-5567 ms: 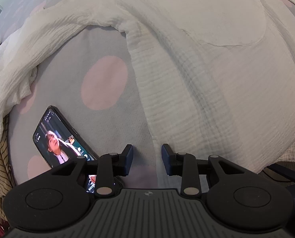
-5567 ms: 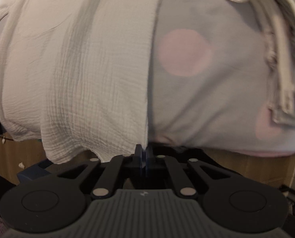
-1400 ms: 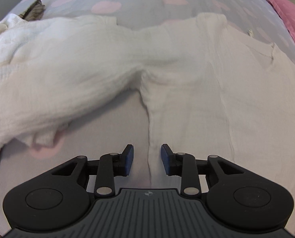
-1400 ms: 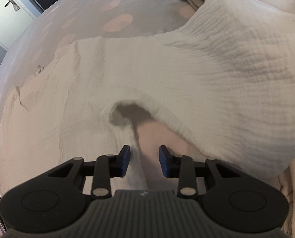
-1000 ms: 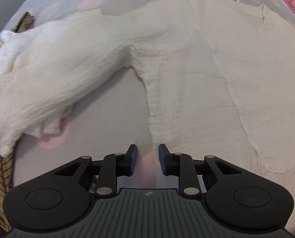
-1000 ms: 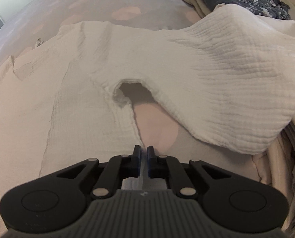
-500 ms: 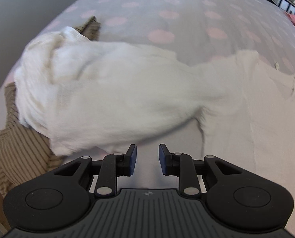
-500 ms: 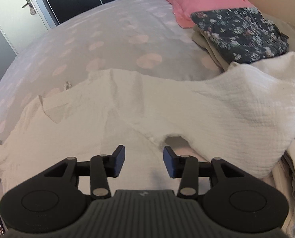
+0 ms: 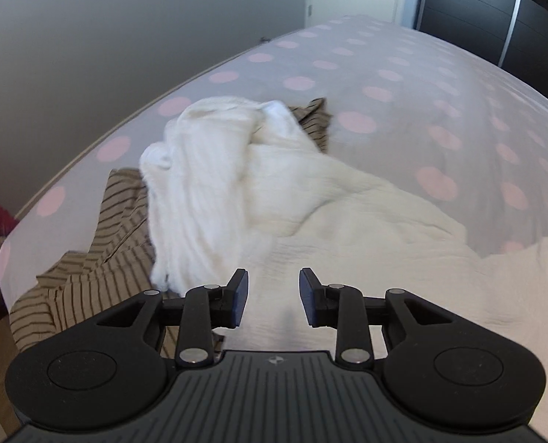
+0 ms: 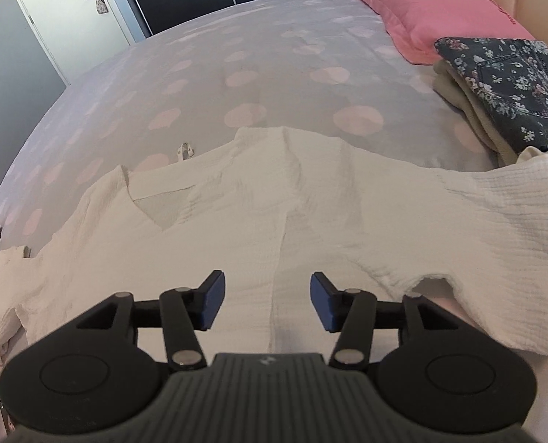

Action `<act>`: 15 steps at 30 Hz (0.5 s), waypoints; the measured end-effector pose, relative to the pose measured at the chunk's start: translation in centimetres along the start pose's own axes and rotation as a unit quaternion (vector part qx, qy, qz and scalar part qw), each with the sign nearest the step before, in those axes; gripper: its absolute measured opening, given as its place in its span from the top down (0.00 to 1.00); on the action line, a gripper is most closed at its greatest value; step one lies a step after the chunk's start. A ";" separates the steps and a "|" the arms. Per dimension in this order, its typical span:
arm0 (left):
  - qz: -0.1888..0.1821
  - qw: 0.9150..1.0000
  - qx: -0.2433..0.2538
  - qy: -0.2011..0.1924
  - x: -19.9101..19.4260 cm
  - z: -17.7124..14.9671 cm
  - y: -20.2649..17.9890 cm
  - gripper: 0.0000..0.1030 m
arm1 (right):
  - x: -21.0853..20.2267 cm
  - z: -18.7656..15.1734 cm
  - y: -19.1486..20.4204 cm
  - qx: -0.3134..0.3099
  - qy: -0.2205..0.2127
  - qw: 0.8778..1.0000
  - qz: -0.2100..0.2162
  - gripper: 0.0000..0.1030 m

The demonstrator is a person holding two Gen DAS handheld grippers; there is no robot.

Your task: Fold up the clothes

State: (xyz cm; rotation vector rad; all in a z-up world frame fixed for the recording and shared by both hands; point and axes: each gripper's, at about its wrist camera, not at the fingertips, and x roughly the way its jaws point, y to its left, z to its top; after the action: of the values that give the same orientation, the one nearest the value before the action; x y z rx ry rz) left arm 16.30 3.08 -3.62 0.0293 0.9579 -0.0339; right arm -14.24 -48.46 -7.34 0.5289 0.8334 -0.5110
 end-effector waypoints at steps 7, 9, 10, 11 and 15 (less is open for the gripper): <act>0.007 1.000 0.010 0.009 2.7 -1.0 0.7 0.73 | 3.1 -0.1 1.6 -0.014 0.040 0.999 0.002 0.47; 0.021 0.999 0.029 0.014 3.3 -1.4 0.2 0.73 | 3.7 -0.1 1.9 -0.013 0.048 0.999 0.004 0.47; 0.025 0.999 0.035 0.016 3.6 -1.5 0.0 0.73 | 3.9 -0.2 2.0 -0.017 0.049 0.999 0.003 0.47; 0.026 0.999 0.037 0.019 3.9 -1.6 -0.1 0.73 | 4.0 -0.2 2.2 -0.020 0.049 0.999 0.003 0.47; 0.036 0.998 0.044 0.018 4.1 -1.8 -0.6 0.91 | 4.1 -0.3 2.5 -0.027 0.049 0.998 0.004 0.47</act>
State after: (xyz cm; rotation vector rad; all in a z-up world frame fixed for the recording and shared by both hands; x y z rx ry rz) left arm 17.14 2.46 -8.03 0.1454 0.9912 -0.0091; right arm -10.51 -47.24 -10.12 0.5110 0.9350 -0.4566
